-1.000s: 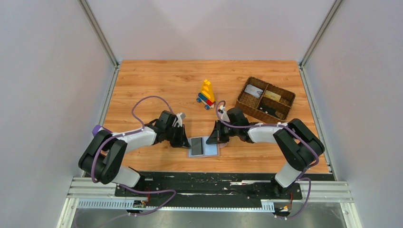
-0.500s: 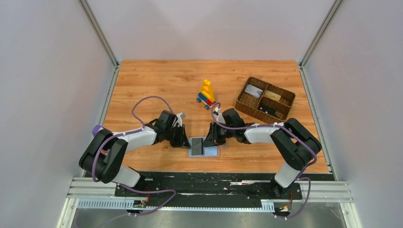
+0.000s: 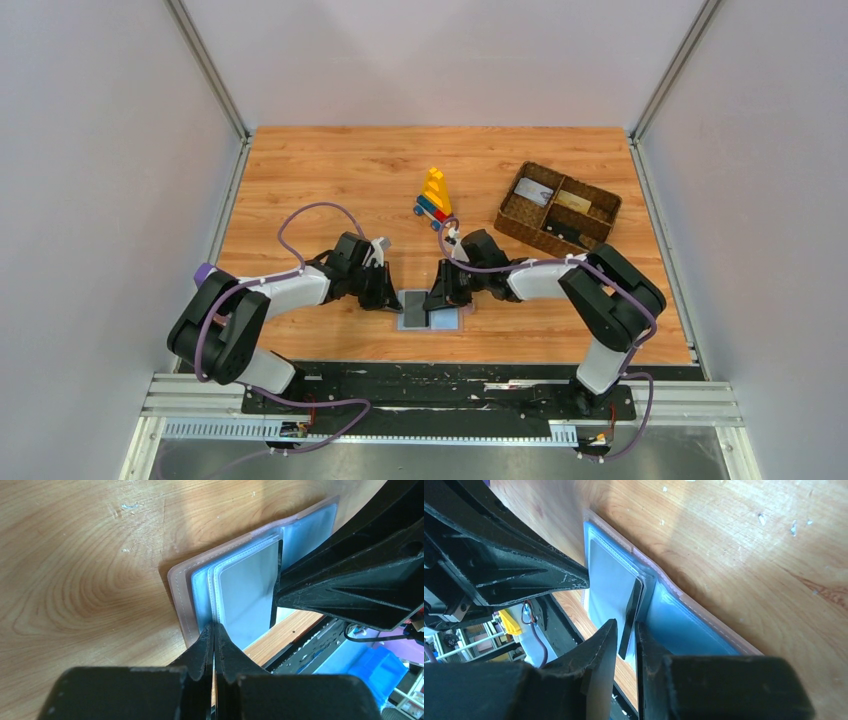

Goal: Take the credit cards out of the card holder
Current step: Remove the credit card from the card holder.

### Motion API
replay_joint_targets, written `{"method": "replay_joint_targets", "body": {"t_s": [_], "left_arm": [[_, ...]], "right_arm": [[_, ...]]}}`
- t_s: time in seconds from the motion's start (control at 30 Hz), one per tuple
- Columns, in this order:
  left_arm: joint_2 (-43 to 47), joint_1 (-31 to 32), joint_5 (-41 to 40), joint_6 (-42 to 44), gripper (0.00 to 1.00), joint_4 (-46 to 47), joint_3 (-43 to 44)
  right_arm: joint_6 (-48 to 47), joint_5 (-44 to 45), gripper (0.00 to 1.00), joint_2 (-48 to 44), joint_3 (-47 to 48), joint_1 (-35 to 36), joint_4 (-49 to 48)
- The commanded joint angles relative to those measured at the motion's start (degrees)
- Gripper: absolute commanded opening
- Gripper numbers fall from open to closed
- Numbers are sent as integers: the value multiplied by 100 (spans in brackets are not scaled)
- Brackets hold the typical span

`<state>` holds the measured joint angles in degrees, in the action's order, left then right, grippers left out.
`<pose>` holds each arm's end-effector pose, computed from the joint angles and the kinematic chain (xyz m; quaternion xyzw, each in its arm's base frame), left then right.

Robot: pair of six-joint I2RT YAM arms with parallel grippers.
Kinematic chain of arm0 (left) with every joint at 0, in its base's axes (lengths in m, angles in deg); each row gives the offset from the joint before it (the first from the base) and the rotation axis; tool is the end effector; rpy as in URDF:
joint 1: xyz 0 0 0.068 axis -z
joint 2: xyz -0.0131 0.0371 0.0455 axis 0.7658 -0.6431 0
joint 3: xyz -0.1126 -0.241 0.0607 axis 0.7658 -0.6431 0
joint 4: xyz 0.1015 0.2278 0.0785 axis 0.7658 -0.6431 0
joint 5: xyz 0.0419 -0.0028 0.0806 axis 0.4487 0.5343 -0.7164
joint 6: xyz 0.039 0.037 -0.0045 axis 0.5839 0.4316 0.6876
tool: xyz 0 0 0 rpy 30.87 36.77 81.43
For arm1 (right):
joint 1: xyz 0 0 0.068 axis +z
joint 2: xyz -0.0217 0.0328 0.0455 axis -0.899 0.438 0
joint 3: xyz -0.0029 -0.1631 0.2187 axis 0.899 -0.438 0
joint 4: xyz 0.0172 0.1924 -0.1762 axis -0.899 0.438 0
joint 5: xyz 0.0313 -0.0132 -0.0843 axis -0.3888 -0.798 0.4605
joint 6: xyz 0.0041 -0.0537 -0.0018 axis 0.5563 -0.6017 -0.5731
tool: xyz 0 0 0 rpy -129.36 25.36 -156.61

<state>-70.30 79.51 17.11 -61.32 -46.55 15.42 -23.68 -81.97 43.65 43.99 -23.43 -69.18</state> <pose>0.2095 -0.1372 0.1360 0.0111 0.9353 -0.3364 0.1097 0.2271 0.2195 0.1215 -0.0884 0.8979 0.4221 0.0885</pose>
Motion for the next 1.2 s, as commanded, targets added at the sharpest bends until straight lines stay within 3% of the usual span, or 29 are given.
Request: {"method": "replay_joint_targets", "body": {"t_s": [0.0,0.1,0.2,0.5,0.97,1.17], "left_arm": [[-169,17,-352,68,2,-192,-153],[-166,16,-346,43,2,-173,-165],[-181,17,-366,45,2,-188,-153],[-206,12,-579,54,2,-380,-116],[-107,11,-691,98,2,-598,-16],[264,19,-446,45,17,-766,213]], "right_arm": [[66,113,20,90,199,50,-85],[76,95,15,110,171,53,-193],[129,-161,1,149,85,29,-488],[31,-390,0,-128,-282,-200,-864],[-364,-542,0,-623,-517,-578,-468],[-723,-286,0,-1134,-439,-702,259]]}}
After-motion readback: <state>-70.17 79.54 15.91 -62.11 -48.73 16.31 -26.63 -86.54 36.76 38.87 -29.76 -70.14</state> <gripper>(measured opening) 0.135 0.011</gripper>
